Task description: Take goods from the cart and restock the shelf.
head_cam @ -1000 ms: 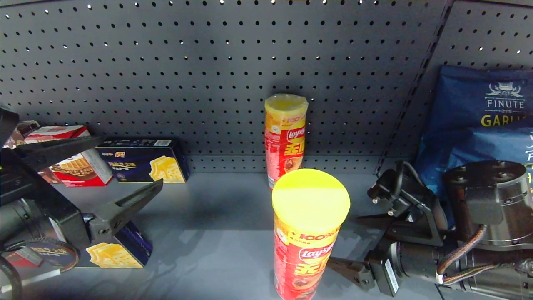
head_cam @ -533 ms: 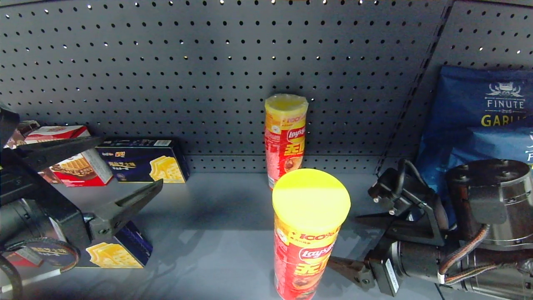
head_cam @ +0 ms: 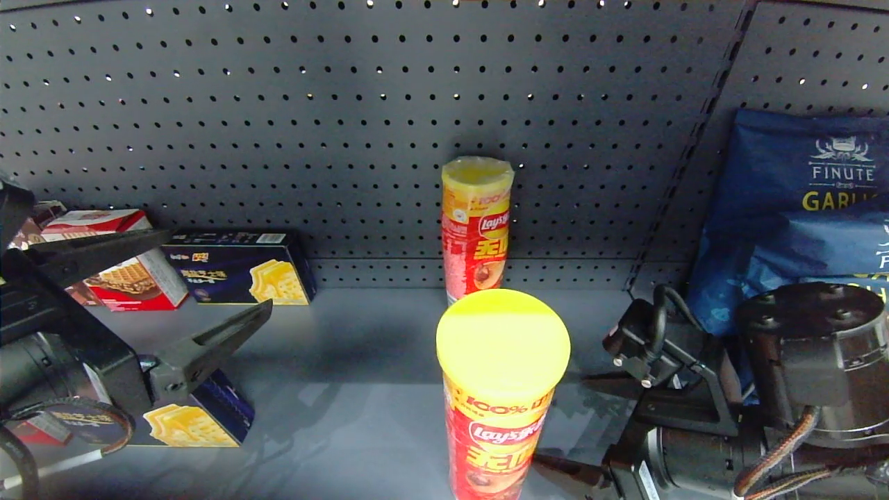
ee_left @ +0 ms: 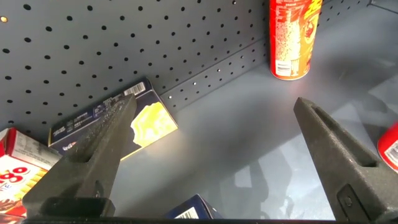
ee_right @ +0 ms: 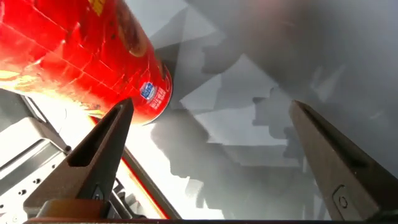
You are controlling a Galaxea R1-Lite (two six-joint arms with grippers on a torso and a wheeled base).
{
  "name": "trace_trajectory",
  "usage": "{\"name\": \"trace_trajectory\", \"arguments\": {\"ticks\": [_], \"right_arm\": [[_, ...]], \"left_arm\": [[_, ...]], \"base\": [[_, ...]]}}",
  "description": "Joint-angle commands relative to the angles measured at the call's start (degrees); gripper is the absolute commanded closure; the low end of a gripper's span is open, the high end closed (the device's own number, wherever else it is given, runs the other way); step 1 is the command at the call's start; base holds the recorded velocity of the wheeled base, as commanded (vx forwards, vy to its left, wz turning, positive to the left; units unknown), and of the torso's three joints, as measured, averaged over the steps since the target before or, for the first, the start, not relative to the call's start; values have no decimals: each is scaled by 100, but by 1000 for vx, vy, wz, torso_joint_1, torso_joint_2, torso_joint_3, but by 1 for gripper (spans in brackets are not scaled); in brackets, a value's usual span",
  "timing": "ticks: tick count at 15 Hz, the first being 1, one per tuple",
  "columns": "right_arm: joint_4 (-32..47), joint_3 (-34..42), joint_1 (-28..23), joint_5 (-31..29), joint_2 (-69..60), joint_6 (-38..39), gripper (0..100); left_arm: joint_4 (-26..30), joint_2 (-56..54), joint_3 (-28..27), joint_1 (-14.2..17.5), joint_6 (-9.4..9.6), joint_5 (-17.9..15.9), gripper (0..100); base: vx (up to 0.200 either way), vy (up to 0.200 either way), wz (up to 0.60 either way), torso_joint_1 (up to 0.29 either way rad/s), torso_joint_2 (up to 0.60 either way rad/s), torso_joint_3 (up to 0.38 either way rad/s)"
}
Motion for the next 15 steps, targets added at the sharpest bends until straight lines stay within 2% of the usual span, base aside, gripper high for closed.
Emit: {"name": "trace_trajectory", "arguments": {"ticks": [1,11,13,15], "right_arm": [[-4,21,55,-2,46,-2,0],[-12,21,37,-20,-42,7,0],[-39,-154,-147,-81,-349,59,0],[-39,-576,-358,-433,-701,244,0]], "left_arm": [[3,13,0,-6,-72,2,0],[-5,-127,150,3,-81,2,0],[-5,-259,141,3,-81,2,0],[21,-505,150,3,-81,20,0]], "base": [[0,0,0,0,0,0],[0,0,0,0,0,0],[0,0,0,0,0,0],[0,0,0,0,0,0]]}}
